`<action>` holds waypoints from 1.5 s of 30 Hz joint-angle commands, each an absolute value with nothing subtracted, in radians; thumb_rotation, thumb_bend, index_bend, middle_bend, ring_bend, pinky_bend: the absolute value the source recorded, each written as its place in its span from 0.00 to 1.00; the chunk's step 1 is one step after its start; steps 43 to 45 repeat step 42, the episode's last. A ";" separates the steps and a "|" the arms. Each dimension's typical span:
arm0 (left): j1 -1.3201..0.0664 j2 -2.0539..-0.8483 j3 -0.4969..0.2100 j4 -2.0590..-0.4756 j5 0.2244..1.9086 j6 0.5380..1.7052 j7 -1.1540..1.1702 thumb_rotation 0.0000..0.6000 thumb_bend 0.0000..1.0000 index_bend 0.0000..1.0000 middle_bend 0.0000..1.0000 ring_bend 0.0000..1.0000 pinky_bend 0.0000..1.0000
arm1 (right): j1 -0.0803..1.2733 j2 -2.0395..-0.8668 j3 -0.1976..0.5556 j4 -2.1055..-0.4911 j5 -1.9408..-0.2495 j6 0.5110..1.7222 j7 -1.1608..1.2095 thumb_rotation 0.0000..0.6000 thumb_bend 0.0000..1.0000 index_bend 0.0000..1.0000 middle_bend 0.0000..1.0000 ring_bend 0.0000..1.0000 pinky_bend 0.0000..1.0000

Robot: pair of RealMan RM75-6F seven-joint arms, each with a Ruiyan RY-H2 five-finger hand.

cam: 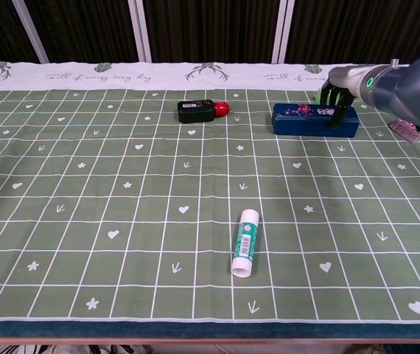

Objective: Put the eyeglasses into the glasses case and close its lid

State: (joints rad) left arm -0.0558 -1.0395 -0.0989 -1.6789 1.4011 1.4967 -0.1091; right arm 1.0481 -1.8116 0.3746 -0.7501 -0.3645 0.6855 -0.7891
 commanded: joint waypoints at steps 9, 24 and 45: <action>-0.056 -1.041 -0.099 -1.676 1.402 1.498 -0.104 1.00 0.27 0.19 0.00 0.00 0.00 | 0.975 -1.652 0.339 -1.059 -0.442 0.786 -0.755 1.00 0.26 0.09 0.02 0.03 0.18; -0.055 -1.046 -0.094 -1.683 1.421 1.511 -0.087 1.00 0.28 0.19 0.00 0.00 0.00 | 0.586 -1.319 0.148 -1.698 -0.951 1.272 -0.452 1.00 0.17 0.07 0.02 0.03 0.18; -0.051 -1.047 -0.086 -1.688 1.444 1.526 -0.065 1.00 0.28 0.19 0.00 0.00 0.00 | 0.239 -1.292 -0.082 -1.705 -1.379 1.653 -0.303 1.00 0.16 0.07 0.02 0.03 0.18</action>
